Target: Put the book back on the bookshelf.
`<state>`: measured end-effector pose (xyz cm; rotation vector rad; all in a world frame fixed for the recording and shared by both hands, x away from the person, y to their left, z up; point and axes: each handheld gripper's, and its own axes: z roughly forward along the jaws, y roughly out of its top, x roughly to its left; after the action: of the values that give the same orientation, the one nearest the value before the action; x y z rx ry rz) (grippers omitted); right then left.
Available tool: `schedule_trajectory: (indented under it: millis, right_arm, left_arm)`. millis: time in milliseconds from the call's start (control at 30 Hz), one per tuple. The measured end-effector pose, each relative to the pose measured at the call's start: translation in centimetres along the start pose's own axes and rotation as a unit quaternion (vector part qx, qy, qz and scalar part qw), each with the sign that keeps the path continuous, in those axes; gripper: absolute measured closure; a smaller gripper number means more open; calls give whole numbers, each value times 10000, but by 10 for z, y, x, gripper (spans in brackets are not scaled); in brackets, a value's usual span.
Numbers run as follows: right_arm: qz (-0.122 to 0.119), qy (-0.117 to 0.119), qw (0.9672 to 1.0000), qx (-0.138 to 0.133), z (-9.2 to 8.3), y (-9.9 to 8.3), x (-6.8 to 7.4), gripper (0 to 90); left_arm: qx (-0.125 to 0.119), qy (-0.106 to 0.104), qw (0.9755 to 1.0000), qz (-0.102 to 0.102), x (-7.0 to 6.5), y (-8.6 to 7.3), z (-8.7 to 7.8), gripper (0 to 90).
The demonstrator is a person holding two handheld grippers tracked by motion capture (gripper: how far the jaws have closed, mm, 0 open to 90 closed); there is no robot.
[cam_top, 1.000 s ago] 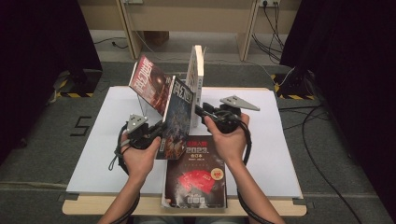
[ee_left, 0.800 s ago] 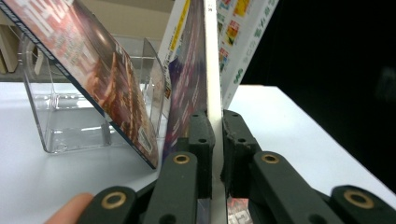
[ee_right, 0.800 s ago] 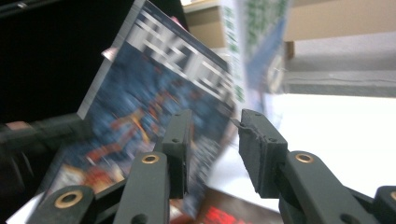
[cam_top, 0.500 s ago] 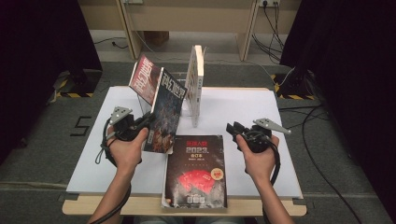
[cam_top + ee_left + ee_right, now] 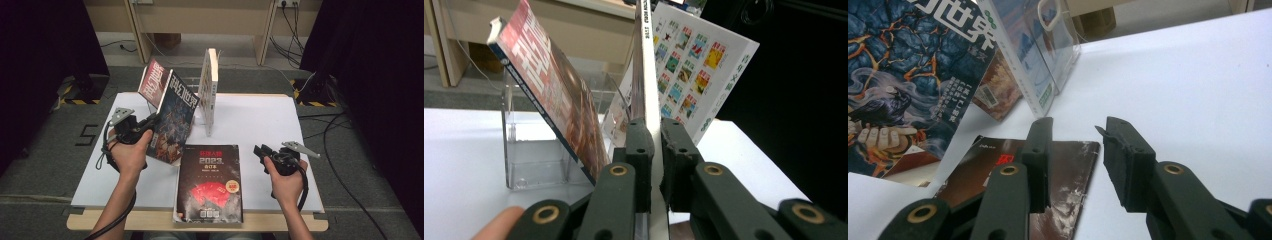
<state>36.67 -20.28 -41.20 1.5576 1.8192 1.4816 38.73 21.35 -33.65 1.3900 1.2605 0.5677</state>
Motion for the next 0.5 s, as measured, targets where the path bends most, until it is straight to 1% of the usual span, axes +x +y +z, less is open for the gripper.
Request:
schedule_trajectory:
  millis: [100,133,167,400,433,500]
  right_arm:
    - [6,-23,10000,9,1,-1,-2,653]
    - [6,-37,10000,15,1,-1,-3,653]
    - [4,-46,10000,11,1,-1,-3,653]
    - [-9,-18,10000,19,3,0,0,654]
    - [-10,-7,10000,27,4,0,0,655]
    - [-6,-16,10000,66,5,-1,1,655]
  left_arm:
    - [-13,28,10000,-7,3,0,-3,831]
    - [-45,41,10000,-56,6,1,-4,831]
    - [-58,51,10000,-60,7,1,-5,831]
    - [-170,252,9995,-106,19,3,-16,831]
    - [-191,264,9993,-159,22,3,-16,831]
    - [-202,340,9991,-169,25,3,-17,831]
